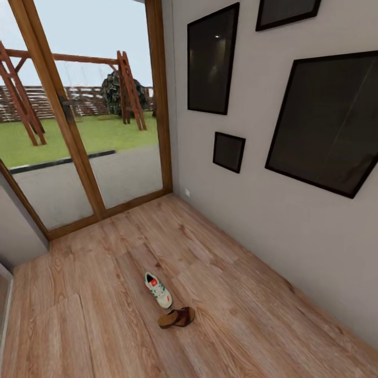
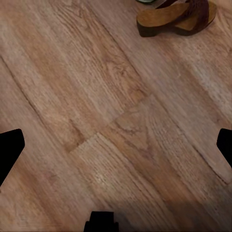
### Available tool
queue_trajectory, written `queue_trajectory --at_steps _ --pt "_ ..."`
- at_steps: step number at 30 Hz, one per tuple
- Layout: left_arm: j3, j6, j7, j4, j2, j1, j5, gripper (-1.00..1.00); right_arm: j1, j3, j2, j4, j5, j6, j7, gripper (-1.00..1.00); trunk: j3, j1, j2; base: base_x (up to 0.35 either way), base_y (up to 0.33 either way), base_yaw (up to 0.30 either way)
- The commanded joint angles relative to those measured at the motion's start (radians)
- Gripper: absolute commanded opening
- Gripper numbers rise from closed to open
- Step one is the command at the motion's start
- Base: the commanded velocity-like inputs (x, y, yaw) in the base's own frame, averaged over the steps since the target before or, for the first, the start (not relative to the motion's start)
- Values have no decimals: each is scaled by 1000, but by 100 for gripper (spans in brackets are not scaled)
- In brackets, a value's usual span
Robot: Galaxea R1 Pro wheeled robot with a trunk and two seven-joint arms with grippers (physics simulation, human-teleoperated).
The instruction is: Pick up the two gym shoes and the two sandals from the corridor floor and place them onto the hallstand (shoe rack) in the corridor, making sure they are on the rack and not on the floor. Arrange them so the two gym shoes are next to each other and the two sandals are next to each other.
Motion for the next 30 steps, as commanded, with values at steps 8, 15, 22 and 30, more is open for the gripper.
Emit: queue_trajectory --at_steps 8,15,22,30 --pt "1 -3 0 1 0 0 3 100 0 0 0 1 -7 -4 0 100 -1 0 0 24 20 0" --pt "1 -3 0 0 0 -1 3 100 0 0 0 1 -7 -4 0 100 -1 0 0 69 138 0" --pt "1 -3 0 1 0 0 3 100 0 0 0 1 -7 -4 0 100 -1 0 0 124 264 0" --pt "1 -3 0 0 0 0 3 100 0 0 0 1 -7 -4 0 100 -1 0 0 96 180 0"
